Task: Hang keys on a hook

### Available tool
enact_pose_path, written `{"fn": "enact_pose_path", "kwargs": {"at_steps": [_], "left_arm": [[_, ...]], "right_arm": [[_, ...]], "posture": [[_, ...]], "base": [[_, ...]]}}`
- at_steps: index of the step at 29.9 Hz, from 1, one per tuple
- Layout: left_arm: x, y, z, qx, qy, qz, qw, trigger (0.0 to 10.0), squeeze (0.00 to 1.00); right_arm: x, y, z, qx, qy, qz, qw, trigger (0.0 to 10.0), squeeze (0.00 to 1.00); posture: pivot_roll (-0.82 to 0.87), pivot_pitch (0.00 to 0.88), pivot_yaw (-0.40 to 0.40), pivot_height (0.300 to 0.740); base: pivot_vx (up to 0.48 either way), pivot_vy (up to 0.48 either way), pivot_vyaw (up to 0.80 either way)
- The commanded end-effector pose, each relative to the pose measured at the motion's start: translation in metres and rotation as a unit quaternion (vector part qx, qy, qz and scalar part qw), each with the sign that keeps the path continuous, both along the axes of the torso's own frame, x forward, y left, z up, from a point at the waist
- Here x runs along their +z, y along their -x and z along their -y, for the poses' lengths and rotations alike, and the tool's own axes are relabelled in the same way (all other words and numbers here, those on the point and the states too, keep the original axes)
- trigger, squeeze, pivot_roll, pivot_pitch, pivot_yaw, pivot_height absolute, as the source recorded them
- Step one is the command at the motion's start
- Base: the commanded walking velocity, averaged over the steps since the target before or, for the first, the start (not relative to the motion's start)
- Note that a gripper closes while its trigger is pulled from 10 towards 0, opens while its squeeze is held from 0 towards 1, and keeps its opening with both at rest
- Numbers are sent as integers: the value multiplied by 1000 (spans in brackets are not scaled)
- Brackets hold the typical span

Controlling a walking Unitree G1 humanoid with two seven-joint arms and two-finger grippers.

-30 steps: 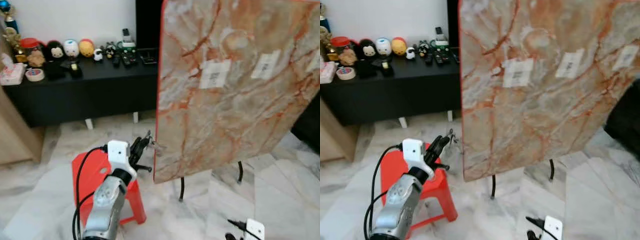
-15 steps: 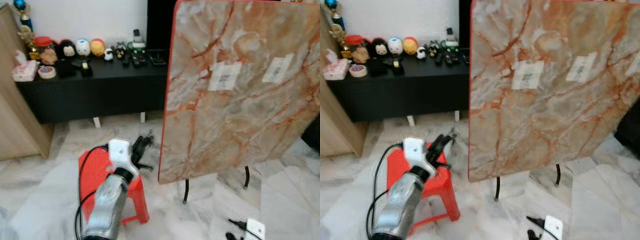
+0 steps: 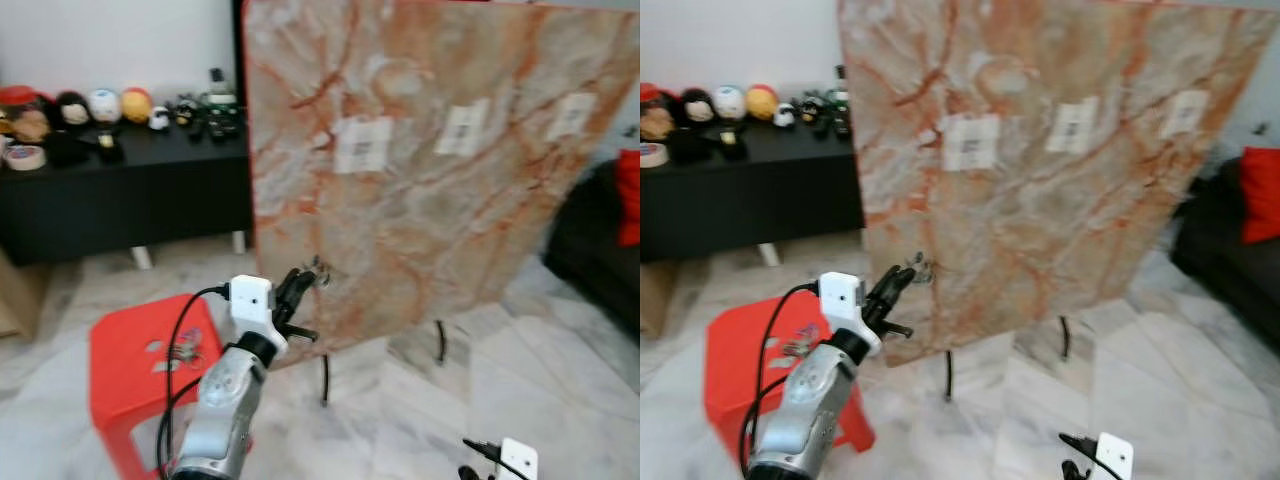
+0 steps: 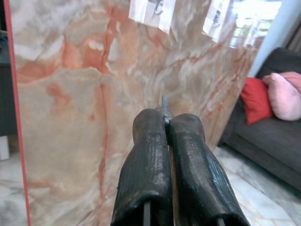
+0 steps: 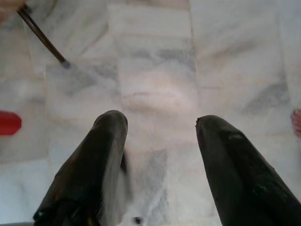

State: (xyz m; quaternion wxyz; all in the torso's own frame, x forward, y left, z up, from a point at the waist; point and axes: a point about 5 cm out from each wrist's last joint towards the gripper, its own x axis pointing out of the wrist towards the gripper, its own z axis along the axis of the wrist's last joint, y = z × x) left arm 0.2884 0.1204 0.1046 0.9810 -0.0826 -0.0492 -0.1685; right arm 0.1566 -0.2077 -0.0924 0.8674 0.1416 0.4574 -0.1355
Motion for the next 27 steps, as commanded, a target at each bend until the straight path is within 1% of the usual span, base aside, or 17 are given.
{"fn": "enact_pose_path", "kwargs": {"at_steps": [1,3,8,15,17,27], "left_arm": [[7,-2,5,-4,6,8,1000,10000,0],[8,-3,7,-6,8,9,1000,10000,0],[20,-4,16,-28,8,26,999,10000,0],[30,-6,20,-42,6,43,998,10000,0],[36,-6,25,-53,8,51,997,10000,0],[37,-6,33,-68,8,48,996,10000,0]], "right_arm": [[4,-8,3,1,4,11,1000,10000,0],[4,-8,3,1,4,12,1000,10000,0],[4,-9,3,-1,5,13,1000,10000,0],[5,-10,2,-1,5,14,1000,10000,0],[5,-10,2,1,5,14,1000,10000,0],[4,-9,2,2,6,14,1000,10000,0]], "posture": [[19,0,-74,740],[19,0,-74,740],[21,0,-69,740],[20,0,-67,740],[20,0,-66,740],[18,0,-66,740]], "base": [[0,0,0],[0,0,0],[0,0,0],[0,0,0],[0,0,0],[0,0,0]]}}
